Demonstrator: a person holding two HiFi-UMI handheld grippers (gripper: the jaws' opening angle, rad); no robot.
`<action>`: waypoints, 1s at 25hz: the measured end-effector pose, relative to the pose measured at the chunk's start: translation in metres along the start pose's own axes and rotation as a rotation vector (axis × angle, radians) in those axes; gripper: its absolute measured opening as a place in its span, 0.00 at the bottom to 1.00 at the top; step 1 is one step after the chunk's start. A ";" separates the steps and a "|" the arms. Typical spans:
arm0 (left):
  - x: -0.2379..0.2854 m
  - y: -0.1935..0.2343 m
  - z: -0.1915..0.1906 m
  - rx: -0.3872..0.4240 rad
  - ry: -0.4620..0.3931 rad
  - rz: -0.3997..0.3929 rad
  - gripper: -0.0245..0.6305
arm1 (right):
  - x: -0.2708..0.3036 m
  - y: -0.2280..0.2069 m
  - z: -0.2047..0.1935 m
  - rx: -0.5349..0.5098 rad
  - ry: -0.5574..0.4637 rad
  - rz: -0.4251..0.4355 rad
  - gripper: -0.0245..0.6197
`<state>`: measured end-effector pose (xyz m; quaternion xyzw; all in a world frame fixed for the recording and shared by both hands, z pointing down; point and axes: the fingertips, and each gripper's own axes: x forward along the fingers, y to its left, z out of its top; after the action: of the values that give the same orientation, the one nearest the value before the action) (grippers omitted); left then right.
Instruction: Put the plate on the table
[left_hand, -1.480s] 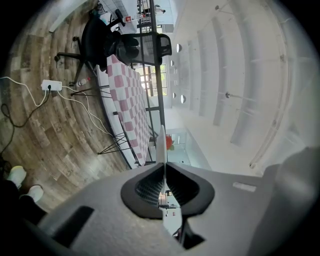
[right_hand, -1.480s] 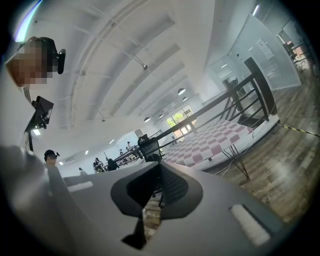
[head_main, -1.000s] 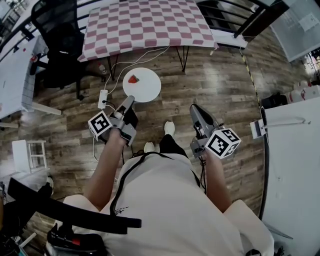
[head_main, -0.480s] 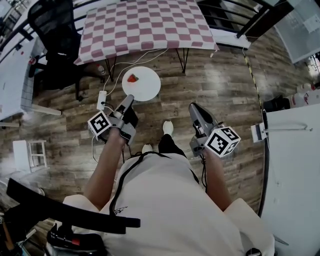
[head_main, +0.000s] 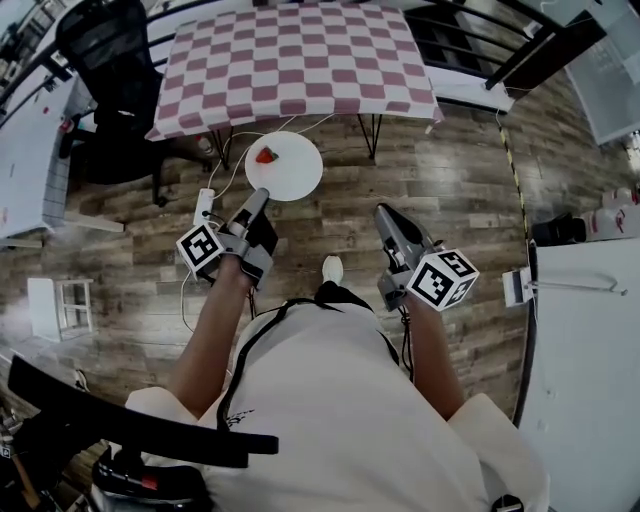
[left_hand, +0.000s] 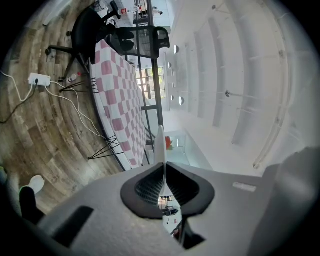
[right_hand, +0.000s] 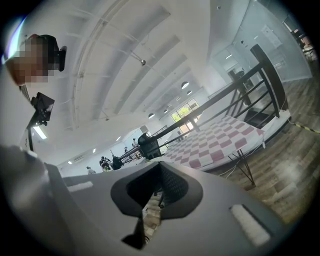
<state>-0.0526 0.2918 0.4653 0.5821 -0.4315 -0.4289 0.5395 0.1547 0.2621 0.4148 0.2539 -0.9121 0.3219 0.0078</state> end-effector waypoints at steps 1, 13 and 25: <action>0.007 0.000 0.001 0.002 -0.004 -0.001 0.07 | 0.003 -0.006 0.004 0.000 0.002 0.004 0.05; 0.081 -0.005 0.012 0.005 -0.067 0.005 0.07 | 0.038 -0.060 0.057 -0.001 0.044 0.065 0.05; 0.134 0.006 0.011 0.020 -0.120 0.034 0.07 | 0.055 -0.114 0.091 0.009 0.069 0.108 0.05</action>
<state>-0.0282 0.1596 0.4660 0.5533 -0.4771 -0.4492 0.5142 0.1734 0.1073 0.4192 0.1933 -0.9221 0.3345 0.0206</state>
